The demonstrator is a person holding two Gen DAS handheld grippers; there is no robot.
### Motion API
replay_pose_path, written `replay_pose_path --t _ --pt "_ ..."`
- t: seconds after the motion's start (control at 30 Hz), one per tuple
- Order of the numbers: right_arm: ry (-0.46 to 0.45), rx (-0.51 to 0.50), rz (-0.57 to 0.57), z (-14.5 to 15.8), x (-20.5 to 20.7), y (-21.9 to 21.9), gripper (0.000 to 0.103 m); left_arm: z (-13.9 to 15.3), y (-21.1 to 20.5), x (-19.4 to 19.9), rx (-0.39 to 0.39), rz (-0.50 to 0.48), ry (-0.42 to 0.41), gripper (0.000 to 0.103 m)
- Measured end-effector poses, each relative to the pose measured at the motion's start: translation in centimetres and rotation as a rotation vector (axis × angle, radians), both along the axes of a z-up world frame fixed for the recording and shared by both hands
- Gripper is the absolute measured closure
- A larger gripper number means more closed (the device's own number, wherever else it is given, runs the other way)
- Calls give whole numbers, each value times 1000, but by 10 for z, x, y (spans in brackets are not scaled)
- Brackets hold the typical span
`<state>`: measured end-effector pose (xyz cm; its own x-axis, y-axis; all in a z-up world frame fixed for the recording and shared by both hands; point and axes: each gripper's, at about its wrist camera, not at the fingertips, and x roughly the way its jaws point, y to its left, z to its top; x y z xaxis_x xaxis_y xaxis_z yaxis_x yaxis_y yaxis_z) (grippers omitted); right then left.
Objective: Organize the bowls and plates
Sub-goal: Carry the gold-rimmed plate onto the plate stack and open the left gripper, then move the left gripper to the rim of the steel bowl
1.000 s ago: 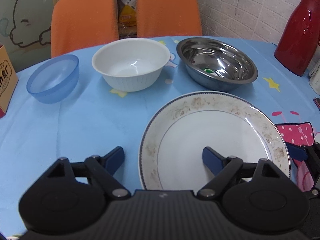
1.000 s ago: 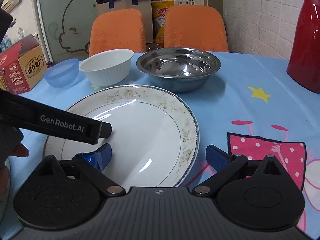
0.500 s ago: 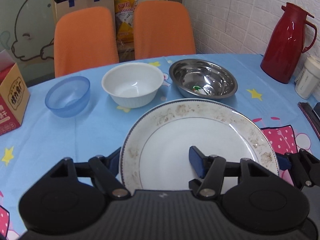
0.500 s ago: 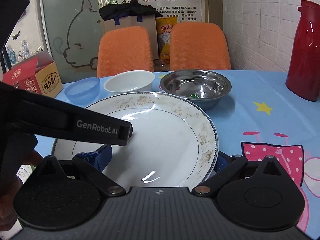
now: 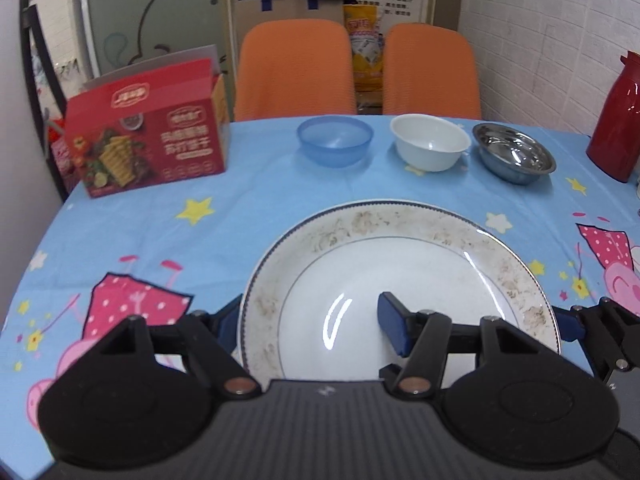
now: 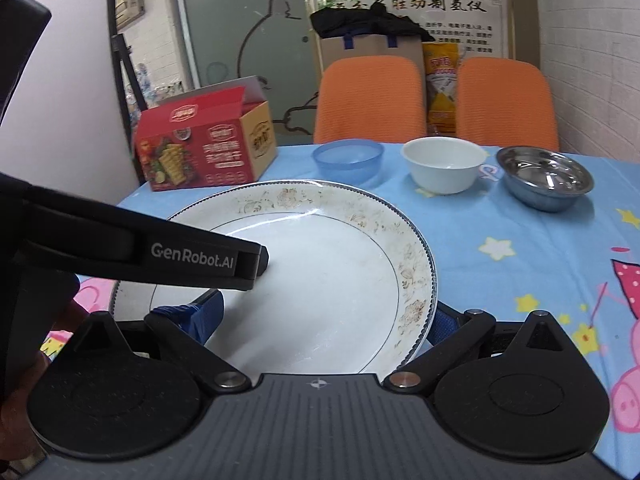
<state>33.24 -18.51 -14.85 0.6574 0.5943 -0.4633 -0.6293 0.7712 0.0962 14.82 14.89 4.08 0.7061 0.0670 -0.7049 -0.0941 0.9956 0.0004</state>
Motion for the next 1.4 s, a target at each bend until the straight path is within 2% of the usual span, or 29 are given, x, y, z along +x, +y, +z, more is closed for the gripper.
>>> replay_pose_path --t 0.2,0.4,0.5,0.57,0.7,0.8,0.9,1.0,1.1,1.4 --pt "16 -50 48 -15 -32 21 14 -20 24 -28 -44 43 31 43" --pt "24 -76 61 -24 -38 26 14 -32 31 -33 -78 59 30 43" --pt "30 -64 65 -25 -37 25 15 -39 40 -32 -126 60 38 45" --pt "32 -67 68 -24 -37 27 15 -36 38 -35 -94 50 9 44" --pt "-25 -109 45 -21 -43 29 16 -19 33 -40 -63 23 -64 31" --pt "-27 -115 24 -20 -41 25 15 -5 30 -42 -37 20 -109 30" --pt "-47 -201 36 -24 -43 30 15 3 30 -39 -48 15 -119 30" --pt "-49 -165 53 -20 -44 18 16 6 29 -36 -53 24 -119 30" --pt "-61 -108 12 -9 -40 1 16 7 24 -34 -61 14 -115 30" --pt "17 -30 -80 -3 3 -62 16 4 -18 -2 -80 -94 -58 28"
